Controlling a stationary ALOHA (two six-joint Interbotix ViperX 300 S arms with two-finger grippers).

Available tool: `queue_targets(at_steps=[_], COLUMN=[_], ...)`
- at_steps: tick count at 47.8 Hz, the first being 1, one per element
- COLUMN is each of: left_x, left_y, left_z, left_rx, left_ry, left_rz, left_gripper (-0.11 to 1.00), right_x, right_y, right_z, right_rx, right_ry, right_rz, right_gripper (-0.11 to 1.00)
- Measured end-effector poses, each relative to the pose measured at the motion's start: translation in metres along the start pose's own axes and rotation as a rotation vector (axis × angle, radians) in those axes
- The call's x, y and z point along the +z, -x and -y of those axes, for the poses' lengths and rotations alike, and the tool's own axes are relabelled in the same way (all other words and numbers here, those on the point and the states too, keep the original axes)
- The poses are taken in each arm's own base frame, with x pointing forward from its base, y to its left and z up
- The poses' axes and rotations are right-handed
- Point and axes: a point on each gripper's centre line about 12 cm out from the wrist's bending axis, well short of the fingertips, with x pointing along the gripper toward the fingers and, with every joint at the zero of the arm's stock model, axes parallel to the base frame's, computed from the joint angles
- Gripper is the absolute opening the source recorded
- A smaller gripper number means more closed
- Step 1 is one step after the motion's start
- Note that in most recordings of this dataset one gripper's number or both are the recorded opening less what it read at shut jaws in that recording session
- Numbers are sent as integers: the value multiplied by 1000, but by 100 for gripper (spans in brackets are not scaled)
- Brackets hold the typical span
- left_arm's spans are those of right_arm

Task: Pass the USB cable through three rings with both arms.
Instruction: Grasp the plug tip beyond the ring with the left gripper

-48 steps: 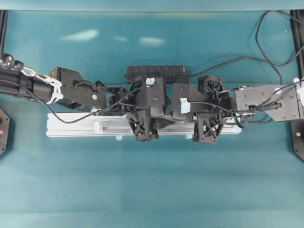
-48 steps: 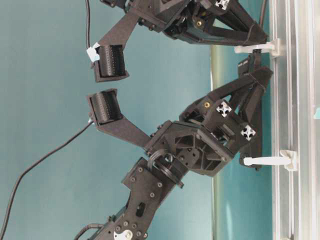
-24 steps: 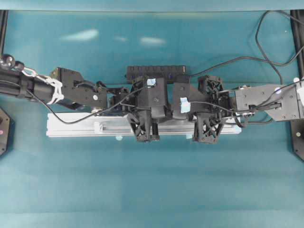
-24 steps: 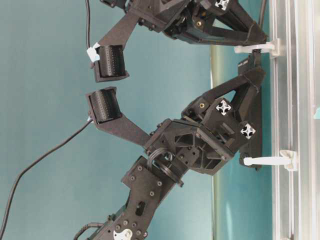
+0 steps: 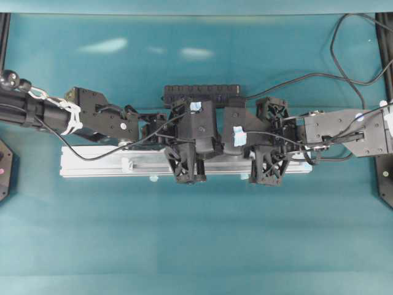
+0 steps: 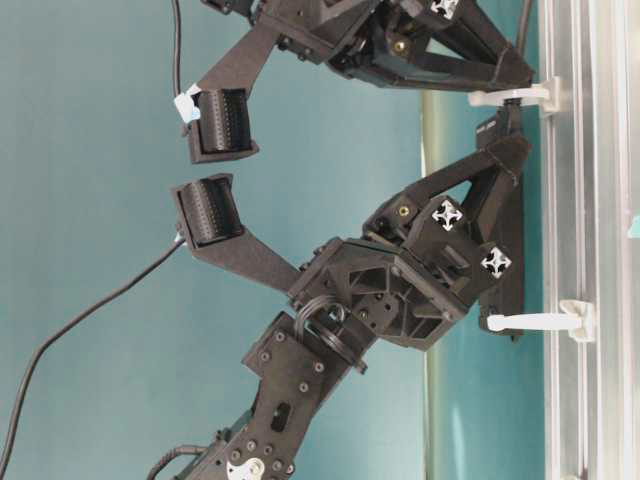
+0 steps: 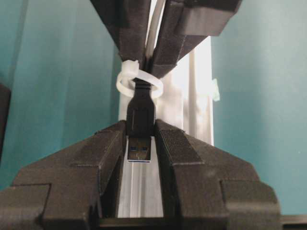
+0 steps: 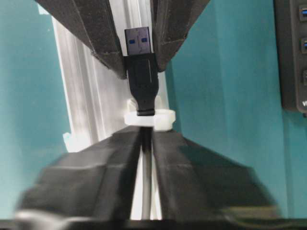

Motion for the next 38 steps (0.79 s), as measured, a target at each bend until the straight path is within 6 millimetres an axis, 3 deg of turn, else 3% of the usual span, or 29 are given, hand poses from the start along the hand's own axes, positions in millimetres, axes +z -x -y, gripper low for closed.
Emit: queue_targets(at_steps=[5, 13, 16, 38], left_x=[-1, -2, -3, 4], left_y=[1, 6, 7, 29], left_z=[-1, -1, -1, -2], left_rx=[0, -2, -3, -3], left_ry=[-5, -5, -5, -4], left_rz=[-12, -55, -69, -97], left_gripper=[24, 24, 24, 24], right_x=[-2, -5, -5, 8], right_y=[0, 0, 1, 16], right_z=[0, 0, 0, 2], right_rx=[-3, -8, -9, -12], right_ry=[0, 1, 1, -5], right_rz=[-13, -38, -41, 11], right_gripper=[18, 56, 66, 67])
